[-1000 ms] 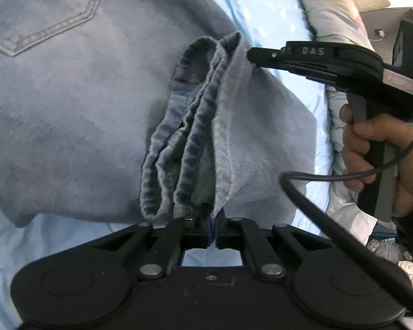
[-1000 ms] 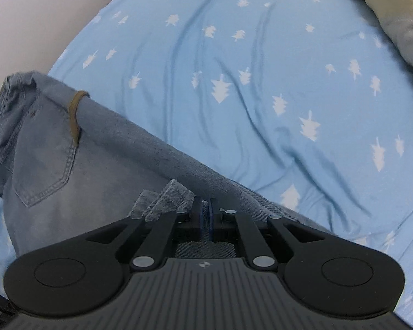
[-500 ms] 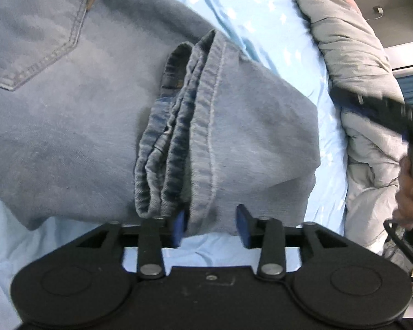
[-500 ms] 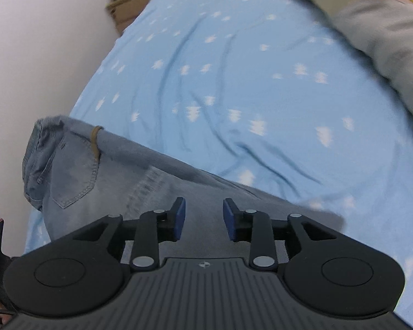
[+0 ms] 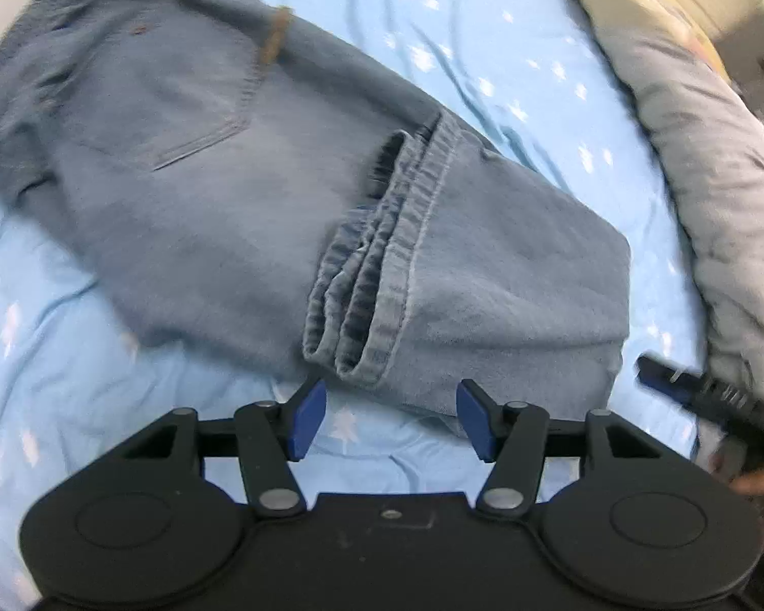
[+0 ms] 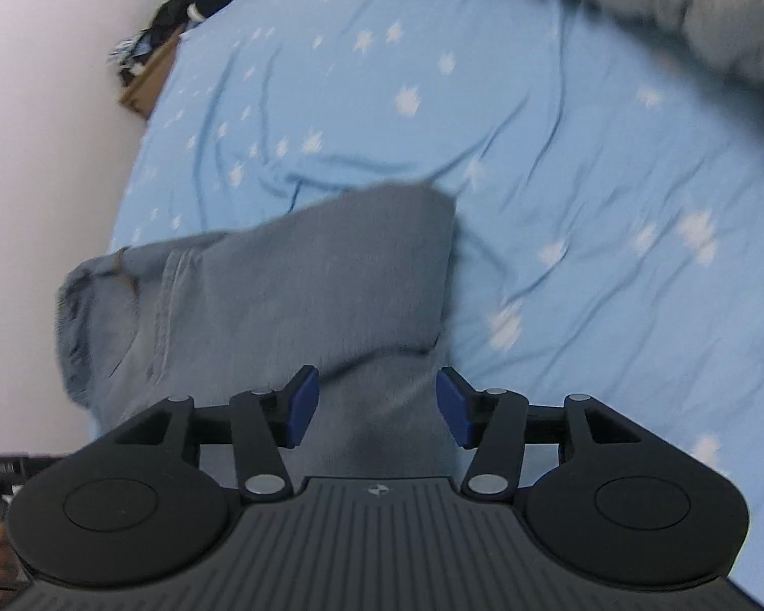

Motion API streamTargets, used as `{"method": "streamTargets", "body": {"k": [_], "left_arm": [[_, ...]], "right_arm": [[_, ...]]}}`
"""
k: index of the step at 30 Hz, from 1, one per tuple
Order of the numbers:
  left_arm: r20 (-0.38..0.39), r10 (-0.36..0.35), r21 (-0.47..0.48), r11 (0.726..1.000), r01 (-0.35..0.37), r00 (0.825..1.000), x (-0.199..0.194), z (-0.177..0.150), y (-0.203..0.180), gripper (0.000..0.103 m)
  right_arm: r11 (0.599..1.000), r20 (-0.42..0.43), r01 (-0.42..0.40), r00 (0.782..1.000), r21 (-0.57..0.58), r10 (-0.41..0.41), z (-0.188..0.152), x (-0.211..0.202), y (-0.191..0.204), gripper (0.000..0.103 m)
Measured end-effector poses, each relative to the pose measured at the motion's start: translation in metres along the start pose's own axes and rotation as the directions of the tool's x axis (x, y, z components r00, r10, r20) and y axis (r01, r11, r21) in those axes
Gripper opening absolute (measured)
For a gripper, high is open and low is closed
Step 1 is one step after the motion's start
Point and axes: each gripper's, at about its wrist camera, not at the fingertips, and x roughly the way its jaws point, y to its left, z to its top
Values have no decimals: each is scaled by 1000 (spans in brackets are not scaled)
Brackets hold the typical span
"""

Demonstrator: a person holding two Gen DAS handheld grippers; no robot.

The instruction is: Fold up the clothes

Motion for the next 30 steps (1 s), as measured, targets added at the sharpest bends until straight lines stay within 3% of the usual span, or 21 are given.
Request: {"method": "streamTargets", "body": {"k": [3,7,12,17,22,27,30], "left_arm": [[31,8,-42,999,-7,999,-15,-13,-6,54],[50,43,1,999,-43,998,-29,-26,-16,55],[76,55,8,998,-56,996,-39,-31,-11,55],[95,6,2,1000,-6,995,-46,-29,9,55],[108,-71,67,996,64,992,-56,-15,38,55],[94,-123,157,982,107,988,-72,9,72,55],[90,-135,205,972,115,987,-90,21,88,55]], "right_arm": [[1000,-36,-26,999,6,27,-9,19,-8,63],[999,-51,-17,999,28,18,-20,35,-21,66],[987,-20,-104,994,125,108,-30,47,-26,65],[989,71,-45,997,142,35,-38,23,-1,18],[990,171,26,984,140,-50,-47,-6,50,12],[983,270,116,951,142,-151,-59,-29,112,11],[971,311,130,932,199,-189,-61,-36,140,11]]}}
